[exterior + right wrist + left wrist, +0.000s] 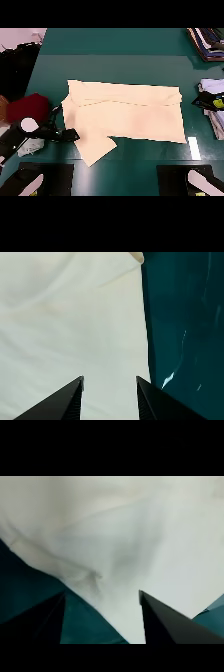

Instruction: Fold the shirts.

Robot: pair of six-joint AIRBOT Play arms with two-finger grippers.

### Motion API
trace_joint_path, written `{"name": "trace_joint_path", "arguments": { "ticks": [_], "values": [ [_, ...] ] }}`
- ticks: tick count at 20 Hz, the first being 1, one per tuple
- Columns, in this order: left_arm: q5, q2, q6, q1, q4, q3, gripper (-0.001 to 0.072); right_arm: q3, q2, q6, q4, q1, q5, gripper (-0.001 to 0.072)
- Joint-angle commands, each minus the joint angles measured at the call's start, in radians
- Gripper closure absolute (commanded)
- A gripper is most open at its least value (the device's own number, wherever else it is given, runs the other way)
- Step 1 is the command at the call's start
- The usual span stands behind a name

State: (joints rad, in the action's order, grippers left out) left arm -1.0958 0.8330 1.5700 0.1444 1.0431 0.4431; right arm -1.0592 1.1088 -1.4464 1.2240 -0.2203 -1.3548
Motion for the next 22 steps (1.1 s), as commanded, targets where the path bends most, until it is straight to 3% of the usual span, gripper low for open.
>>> {"name": "trace_joint_path", "arguments": {
  "ticks": [1, 4, 12, 14, 15, 18, 22],
  "values": [
    [-0.068, -0.001, 0.013, 0.001, 0.086, 0.052, 0.0158, 0.000, 0.000, 0.000, 0.000, -0.004, -0.007, 0.0322],
    [0.017, -0.001, 0.066, 0.001, 0.073, -0.021, 0.0158, 0.000, 0.000, 0.000, -0.001, -0.004, -0.006, 0.0323],
    [0.220, -0.001, 0.046, 0.002, -0.120, -0.094, 0.0184, 0.000, -0.001, 0.000, -0.001, -0.004, -0.026, 0.0323],
    [0.221, -0.001, 0.045, 0.001, -0.122, -0.094, 0.0622, 0.001, -0.001, 0.001, 0.002, -0.004, -0.049, 0.0323],
    [0.216, -0.001, 0.045, 0.002, -0.125, -0.090, 0.0674, 0.001, -0.001, 0.008, 0.005, -0.004, -0.068, 0.0323],
    [0.143, -0.001, -0.005, 0.002, -0.118, -0.022, 0.0682, 0.047, -0.023, 0.015, 0.071, -0.006, -0.121, 0.0323],
    [0.092, -0.001, -0.045, 0.002, -0.108, 0.071, 0.0682, 0.310, -0.138, 0.015, 0.113, -0.105, -0.115, 0.0308]
  ]
}}
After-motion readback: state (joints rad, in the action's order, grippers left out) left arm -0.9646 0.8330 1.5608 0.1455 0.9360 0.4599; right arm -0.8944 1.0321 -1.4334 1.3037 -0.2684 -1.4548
